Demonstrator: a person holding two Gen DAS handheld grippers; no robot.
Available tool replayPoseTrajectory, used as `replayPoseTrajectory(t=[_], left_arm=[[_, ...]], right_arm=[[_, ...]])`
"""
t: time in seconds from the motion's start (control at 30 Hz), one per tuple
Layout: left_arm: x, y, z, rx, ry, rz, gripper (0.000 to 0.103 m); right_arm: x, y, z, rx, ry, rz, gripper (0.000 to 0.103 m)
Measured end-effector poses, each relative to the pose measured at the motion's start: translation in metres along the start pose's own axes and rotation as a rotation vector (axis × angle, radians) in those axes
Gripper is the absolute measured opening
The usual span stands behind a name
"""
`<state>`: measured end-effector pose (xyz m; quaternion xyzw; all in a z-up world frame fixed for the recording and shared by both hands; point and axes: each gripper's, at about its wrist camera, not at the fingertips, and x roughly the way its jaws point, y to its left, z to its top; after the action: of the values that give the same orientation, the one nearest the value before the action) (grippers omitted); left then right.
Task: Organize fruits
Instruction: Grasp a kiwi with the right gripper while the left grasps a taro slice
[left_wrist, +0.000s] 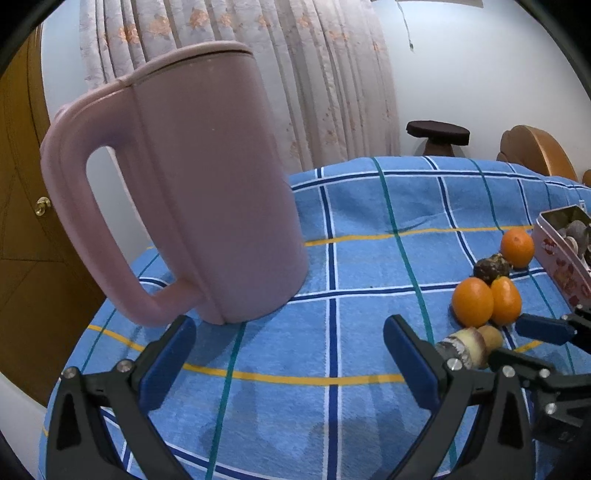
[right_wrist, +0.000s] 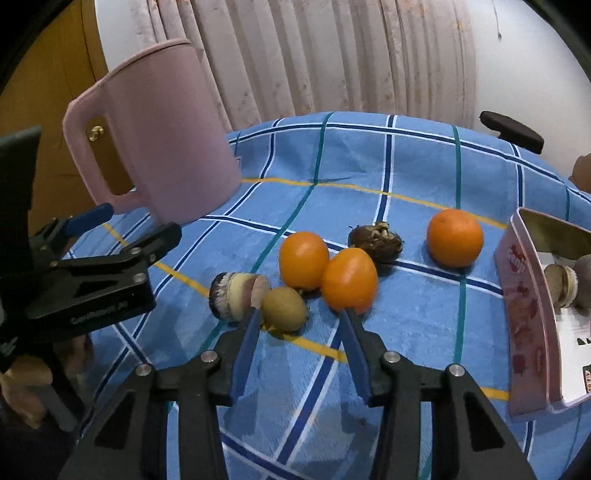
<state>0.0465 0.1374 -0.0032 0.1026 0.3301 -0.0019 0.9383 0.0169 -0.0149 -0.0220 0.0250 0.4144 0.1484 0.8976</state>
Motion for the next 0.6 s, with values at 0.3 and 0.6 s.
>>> replayPoseTrajectory(t=[0.3, 0.6], left_arm=[[0.001, 0.002, 0.0, -0.014, 0.004, -0.003, 0.103], [-0.003, -0.002, 0.0, -0.015, -0.018, -0.099, 0.103]], right_arm=[[0.023, 0.001, 0.009, 0.028, 0.054, 0.058, 0.041], [0.013, -0.005, 0.007, 0.042, 0.047, 0.122, 0.028]])
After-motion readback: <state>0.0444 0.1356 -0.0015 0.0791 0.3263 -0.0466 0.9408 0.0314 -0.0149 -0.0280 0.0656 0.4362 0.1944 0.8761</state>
